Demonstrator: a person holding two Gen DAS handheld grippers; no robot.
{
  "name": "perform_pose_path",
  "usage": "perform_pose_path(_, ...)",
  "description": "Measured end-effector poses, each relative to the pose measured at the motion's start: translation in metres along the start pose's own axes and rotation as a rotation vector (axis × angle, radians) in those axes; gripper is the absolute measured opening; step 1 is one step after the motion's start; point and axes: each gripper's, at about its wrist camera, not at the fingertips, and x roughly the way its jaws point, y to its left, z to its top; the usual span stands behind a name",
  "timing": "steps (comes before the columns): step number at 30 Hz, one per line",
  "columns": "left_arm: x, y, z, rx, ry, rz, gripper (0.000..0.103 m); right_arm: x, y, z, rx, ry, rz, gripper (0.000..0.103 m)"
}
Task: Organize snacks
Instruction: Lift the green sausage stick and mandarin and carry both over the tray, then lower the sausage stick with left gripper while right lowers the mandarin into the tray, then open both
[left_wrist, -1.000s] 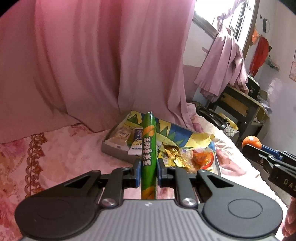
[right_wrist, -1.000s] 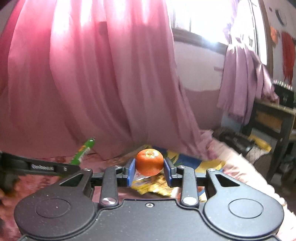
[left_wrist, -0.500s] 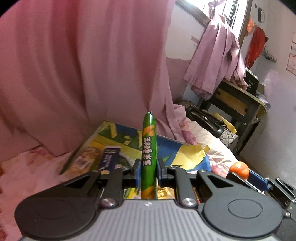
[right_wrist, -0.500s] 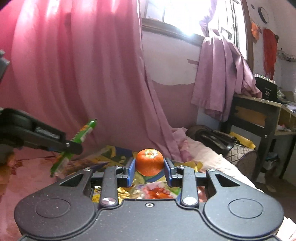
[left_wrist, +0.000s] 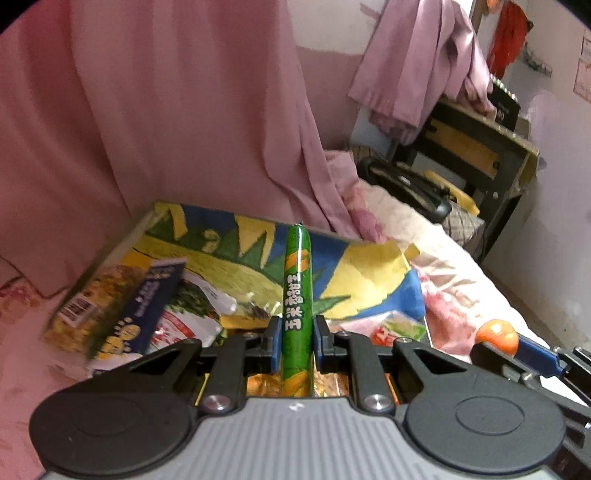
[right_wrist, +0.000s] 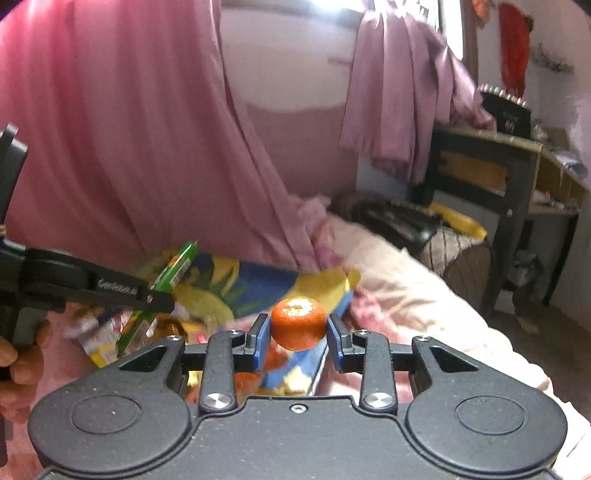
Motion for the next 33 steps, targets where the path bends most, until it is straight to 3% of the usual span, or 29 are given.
perform_pose_path(9,0.017,-0.01,-0.004,0.033,0.033,-0.007,0.018,0.02,0.01,-0.014,-0.068,0.125,0.006,0.035)
perform_pose_path(23,0.027,-0.015,-0.014,0.06,0.07,0.008,0.018,0.036,0.013,-0.024,-0.062,0.18,0.023,0.035)
perform_pose_path(33,0.03,-0.018,-0.02,0.075,0.087,0.017,0.019,0.037,0.013,-0.025,-0.056,0.172,0.038,0.035)
